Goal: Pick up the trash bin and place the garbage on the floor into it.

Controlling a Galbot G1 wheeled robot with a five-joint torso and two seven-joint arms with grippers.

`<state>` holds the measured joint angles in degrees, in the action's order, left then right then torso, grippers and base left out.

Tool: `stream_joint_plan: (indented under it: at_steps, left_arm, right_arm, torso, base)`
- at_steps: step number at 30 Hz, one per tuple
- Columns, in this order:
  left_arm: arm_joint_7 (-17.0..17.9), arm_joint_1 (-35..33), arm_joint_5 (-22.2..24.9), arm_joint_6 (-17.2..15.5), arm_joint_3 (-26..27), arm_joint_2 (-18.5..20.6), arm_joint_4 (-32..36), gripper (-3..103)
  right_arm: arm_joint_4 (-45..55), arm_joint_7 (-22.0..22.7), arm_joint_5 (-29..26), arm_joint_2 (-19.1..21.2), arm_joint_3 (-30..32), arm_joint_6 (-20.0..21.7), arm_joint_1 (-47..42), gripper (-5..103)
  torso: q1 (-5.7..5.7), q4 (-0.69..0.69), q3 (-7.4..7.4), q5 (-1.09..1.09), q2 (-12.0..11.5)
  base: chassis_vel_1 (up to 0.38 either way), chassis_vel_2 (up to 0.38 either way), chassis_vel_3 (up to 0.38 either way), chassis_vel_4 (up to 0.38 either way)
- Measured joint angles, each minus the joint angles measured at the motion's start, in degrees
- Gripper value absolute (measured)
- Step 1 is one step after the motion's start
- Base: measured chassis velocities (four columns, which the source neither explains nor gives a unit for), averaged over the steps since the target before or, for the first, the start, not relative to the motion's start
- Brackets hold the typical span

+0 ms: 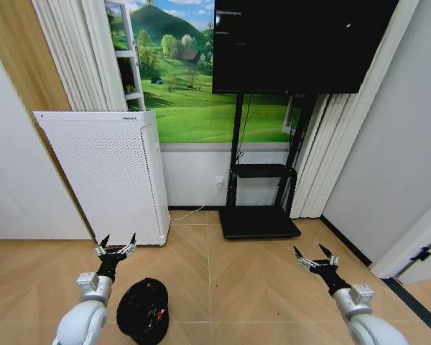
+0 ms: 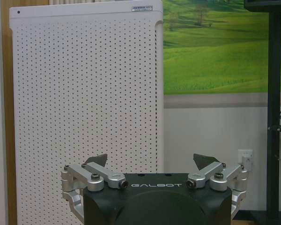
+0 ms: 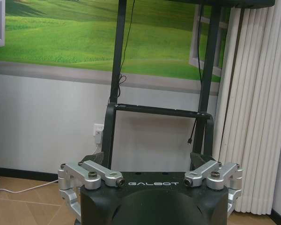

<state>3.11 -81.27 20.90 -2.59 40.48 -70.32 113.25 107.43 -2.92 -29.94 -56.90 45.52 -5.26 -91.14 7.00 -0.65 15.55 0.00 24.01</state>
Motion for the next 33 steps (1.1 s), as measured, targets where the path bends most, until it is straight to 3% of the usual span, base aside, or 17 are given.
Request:
stream_joint_plan:
  at_steps: [16, 33]
  left_arm:
    - [0.00, 0.00, 0.00, 0.00, 0.00, 0.00, 0.00, 100]
    - [-0.01, 0.00, 0.00, 0.00, 0.00, 0.00, 0.00, 100]
  right_arm:
    - [0.00, 0.00, 0.00, 0.00, 0.00, 0.00, 0.00, 100]
    - [0.00, 0.00, 0.00, 0.00, 0.00, 0.00, 0.00, 100]
  torso:
    - [1.03, 0.00, 1.88, 0.00, 2.92]
    - [2.99, 0.00, 5.13, 0.00, 8.13]
  base:
    - [0.000, 0.000, 0.000, 0.000]
    - [0.000, 0.000, 0.000, 0.000]
